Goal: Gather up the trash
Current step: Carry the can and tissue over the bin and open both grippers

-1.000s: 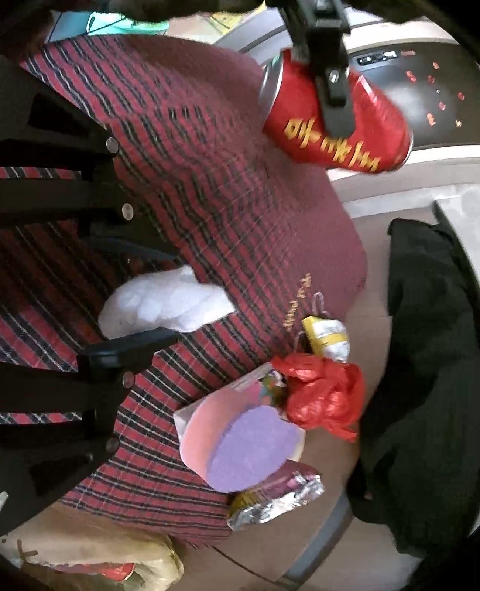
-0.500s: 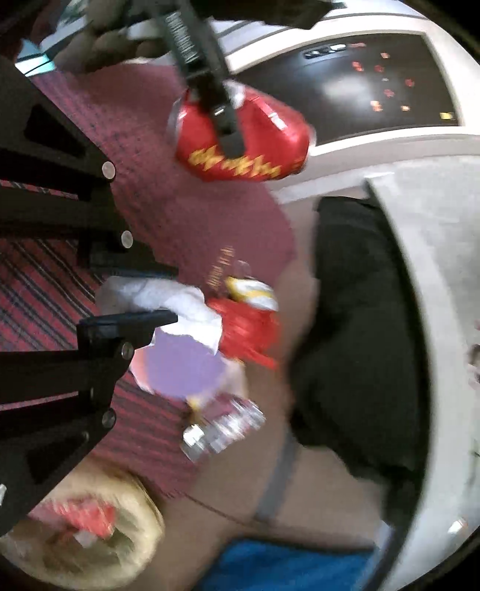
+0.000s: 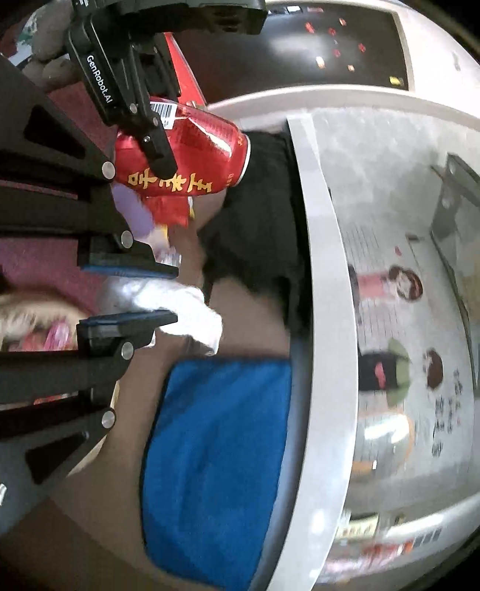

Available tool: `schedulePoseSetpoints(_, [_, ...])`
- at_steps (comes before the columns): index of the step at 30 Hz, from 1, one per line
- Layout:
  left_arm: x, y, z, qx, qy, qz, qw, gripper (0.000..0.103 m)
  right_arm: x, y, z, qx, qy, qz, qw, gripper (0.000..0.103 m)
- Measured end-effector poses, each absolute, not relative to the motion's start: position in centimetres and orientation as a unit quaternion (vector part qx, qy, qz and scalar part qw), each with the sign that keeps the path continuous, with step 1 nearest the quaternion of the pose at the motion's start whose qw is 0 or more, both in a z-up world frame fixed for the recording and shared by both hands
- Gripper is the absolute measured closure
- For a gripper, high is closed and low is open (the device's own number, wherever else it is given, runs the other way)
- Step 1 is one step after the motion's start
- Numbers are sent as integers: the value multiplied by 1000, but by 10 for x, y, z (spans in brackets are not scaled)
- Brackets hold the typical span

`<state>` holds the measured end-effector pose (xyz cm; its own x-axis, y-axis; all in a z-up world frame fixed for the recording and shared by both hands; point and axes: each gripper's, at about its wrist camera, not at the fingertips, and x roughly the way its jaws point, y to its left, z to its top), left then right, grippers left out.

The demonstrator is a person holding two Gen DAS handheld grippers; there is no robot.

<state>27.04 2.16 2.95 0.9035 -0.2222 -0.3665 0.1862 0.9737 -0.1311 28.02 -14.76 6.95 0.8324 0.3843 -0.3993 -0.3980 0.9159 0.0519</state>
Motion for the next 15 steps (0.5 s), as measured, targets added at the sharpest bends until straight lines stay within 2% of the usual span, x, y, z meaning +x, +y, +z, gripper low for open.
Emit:
schedulePoseSetpoints(8, [285,-55,22,-17,181,-139,973,71,281,-214,54,-4,210,143,967,88])
schedulePoseSetpoints(15, [286,-90,9,-11,189,-157,969,71,280,-250,41,19,217,121,969,88])
